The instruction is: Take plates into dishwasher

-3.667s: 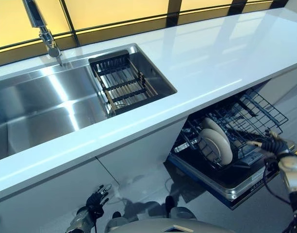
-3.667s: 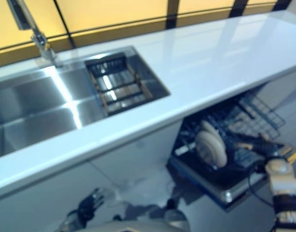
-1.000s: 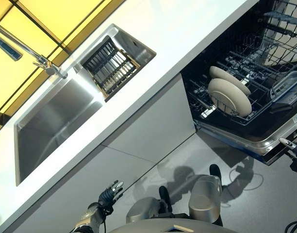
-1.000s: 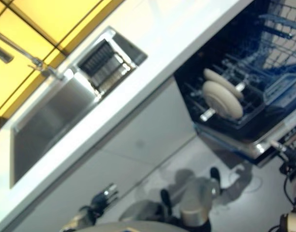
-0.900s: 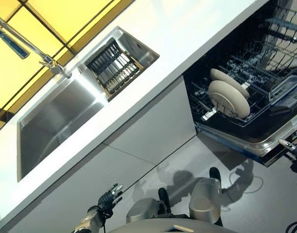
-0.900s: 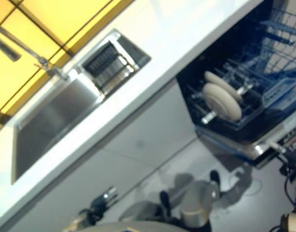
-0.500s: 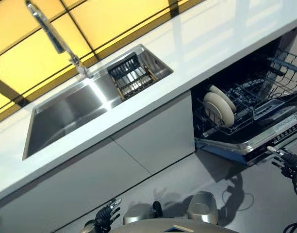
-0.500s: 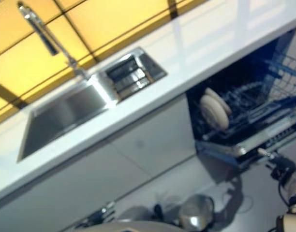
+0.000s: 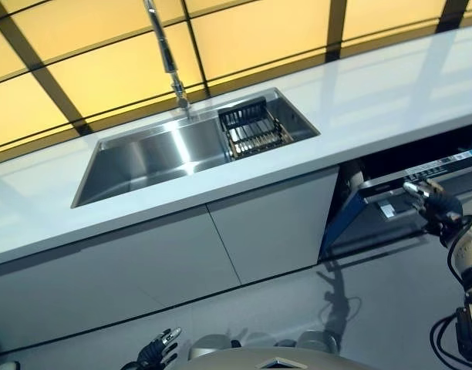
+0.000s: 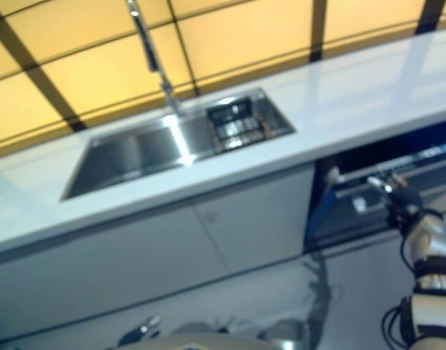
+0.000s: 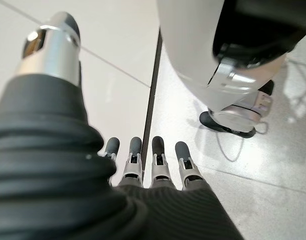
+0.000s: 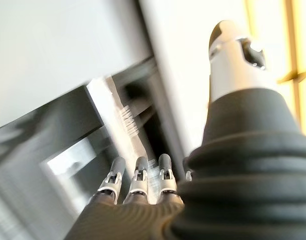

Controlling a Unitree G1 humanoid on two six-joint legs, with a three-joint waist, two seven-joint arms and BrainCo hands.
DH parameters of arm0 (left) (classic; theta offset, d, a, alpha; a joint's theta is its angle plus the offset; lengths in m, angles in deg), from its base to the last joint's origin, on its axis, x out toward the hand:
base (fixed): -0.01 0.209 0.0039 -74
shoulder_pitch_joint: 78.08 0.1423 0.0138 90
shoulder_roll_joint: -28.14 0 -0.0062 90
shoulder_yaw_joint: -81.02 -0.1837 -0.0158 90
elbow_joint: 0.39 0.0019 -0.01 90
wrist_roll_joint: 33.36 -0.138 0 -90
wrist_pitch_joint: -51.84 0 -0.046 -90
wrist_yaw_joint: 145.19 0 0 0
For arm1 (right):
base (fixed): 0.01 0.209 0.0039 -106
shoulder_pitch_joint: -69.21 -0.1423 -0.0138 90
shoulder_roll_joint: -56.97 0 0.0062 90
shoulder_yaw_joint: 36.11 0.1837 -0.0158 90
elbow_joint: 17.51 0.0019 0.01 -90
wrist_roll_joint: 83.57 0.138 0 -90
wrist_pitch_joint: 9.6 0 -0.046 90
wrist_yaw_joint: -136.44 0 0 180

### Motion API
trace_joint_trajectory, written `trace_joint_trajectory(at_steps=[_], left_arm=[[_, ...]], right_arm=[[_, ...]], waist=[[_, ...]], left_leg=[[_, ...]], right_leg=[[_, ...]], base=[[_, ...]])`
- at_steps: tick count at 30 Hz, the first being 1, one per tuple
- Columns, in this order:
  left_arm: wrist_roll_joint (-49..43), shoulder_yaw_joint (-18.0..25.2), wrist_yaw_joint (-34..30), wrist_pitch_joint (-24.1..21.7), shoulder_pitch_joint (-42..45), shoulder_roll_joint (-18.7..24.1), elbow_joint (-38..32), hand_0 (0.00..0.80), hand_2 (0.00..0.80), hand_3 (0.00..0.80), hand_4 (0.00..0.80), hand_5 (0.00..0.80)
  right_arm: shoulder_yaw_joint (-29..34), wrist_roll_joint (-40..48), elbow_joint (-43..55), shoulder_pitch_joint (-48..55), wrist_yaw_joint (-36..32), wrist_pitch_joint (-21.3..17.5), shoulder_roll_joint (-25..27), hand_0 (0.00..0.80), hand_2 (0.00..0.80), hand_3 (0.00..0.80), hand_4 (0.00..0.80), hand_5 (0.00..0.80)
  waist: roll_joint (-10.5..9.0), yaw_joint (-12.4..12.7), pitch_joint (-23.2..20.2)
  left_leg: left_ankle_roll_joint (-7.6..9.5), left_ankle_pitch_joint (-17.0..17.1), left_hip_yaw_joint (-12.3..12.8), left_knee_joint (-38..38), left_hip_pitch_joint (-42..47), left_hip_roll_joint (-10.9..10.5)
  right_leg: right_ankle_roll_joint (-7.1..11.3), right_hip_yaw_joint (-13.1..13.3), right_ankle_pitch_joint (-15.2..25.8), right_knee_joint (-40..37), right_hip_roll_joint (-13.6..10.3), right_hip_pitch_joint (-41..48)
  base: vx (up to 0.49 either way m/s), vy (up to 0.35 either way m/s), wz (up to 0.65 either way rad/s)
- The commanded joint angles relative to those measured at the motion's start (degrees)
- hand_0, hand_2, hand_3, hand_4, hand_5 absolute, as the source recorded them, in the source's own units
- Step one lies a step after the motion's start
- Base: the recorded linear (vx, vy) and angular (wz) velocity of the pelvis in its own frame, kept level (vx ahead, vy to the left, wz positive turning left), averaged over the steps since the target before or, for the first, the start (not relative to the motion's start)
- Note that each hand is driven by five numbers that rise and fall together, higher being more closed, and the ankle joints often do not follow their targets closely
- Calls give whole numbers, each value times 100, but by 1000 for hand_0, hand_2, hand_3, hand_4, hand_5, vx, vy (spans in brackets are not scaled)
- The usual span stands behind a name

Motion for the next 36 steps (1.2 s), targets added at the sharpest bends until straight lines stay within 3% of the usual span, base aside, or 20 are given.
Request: trace_joint_trajectory(at_steps=[1,7,12,18,31,36], left_arm=[[-59,96,49,-220,-305,275,28,0,0,0,0,0],[-29,187,60,-316,-452,348,151,0,0,0,0,0],[161,224,198,-463,-793,234,291,0,0,0,0,0],[123,169,369,-534,-1177,15,694,0,0,0,0,0],[-544,62,676,-435,-1673,-390,1438,0,0,0,0,0],[-648,-13,663,-368,-1688,-587,1456,0,0,0,0,0]], right_arm=[[-117,216,-109,-957,32,-315,102,0,0,0,0,0],[-319,-238,-377,-968,422,-256,6,0,0,0,0,0],[-477,-499,-418,-398,1044,-495,-532,0,0,0,0,0],[-590,-1645,-827,556,1580,-697,-1266,0,0,0,0,0],[-1445,-2210,-2108,1682,1596,-654,-3032,0,0,0,0,0],[-1644,-2285,-2314,1805,1663,-637,-3403,0,0,0,0,0]], waist=[[-292,189,210],[-520,219,128],[-720,144,80],[-869,121,-54],[-971,228,-403],[-925,212,-472]], left_leg=[[-122,-21,-208,445,0,267],[-103,101,-166,42,15,356],[-61,306,-83,-444,-50,421],[-36,512,-40,-942,-126,433],[6,506,-42,-1152,-243,358],[31,489,-51,-1152,-206,335]], right_leg=[[-139,-26,686,-1175,15,906],[-42,-19,912,-1593,98,901],[20,65,1225,-2108,219,770],[94,-5,1500,-2582,321,686],[162,-296,1619,-2799,324,599],[168,-295,1622,-2799,327,627]], base=[[-12,-24,6],[-64,-11,5],[-113,-4,-4],[-66,31,0],[-14,47,6],[23,42,6]])
